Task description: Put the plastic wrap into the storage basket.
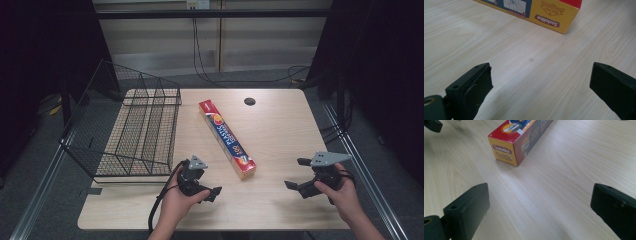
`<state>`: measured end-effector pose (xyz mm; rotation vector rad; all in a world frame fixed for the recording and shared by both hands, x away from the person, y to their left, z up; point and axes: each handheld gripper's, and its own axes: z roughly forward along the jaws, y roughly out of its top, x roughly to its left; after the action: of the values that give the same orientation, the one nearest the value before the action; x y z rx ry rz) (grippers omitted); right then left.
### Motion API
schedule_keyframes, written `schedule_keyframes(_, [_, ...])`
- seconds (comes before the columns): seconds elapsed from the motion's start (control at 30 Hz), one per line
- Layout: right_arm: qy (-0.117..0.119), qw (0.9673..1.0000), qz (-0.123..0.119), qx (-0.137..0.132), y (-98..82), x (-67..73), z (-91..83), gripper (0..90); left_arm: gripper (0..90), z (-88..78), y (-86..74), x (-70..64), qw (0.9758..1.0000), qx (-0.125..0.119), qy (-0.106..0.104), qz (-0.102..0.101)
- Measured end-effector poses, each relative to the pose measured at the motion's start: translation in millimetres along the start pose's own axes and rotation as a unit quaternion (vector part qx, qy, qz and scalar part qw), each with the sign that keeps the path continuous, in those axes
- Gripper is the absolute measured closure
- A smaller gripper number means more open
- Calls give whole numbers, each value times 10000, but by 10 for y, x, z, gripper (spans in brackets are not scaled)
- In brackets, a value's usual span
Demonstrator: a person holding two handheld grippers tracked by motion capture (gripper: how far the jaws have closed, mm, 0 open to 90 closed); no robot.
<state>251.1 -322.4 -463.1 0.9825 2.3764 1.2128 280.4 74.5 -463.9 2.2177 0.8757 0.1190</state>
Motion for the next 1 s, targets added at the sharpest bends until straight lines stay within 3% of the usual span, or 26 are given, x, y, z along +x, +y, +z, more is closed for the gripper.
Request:
schedule_keyframes(0.13, [-27, 10000, -51, 10, 31, 27, 24, 23, 39, 42, 121, -9, 9999, 76, 87, -56])
schedule_keyframes(0.23, [18, 10000, -92, 7, 37, 44, 26, 22, 39, 52, 197, 24, 9996, 153, 140, -216])
schedule_keyframes(0.33, [-2, 10000, -48, -30, 37, 70, 17, 20, 40, 59, 351, 156, 9983, 200, 207, -501])
schedule_keyframes(0.5, [-55, 9999, -61, -81, 56, 47, 23, 19, 40, 80, 481, 230, 9976, 191, 223, -631])
schedule_keyframes(0.63, [-58, 10000, -67, -39, 37, 31, 41, 19, 36, 147, 608, 281, 9962, 232, 253, -803])
schedule_keyframes(0.67, [-30, 10000, -52, -38, 37, 29, 46, 19, 36, 168, 638, 291, 9952, 174, 241, -936])
schedule_keyframes(0.73, [-70, 9999, -66, -66, 45, 46, 47, 20, 30, 205, 705, 313, 9950, 222, 300, -931])
schedule_keyframes(0.9, [-64, 9999, -137, -68, 58, 67, 44, 21, 15, 292, 884, 361, 9935, 167, 221, -1100])
schedule_keyframes(0.93, [-112, 9998, -112, -88, 61, 63, 43, 19, 15, 345, 952, 369, 9907, 108, 208, -1337])
schedule_keyframes(1.0, [-84, 9999, -119, -90, 60, 64, 40, 19, 15, 368, 981, 375, 9905, 152, 278, -1339])
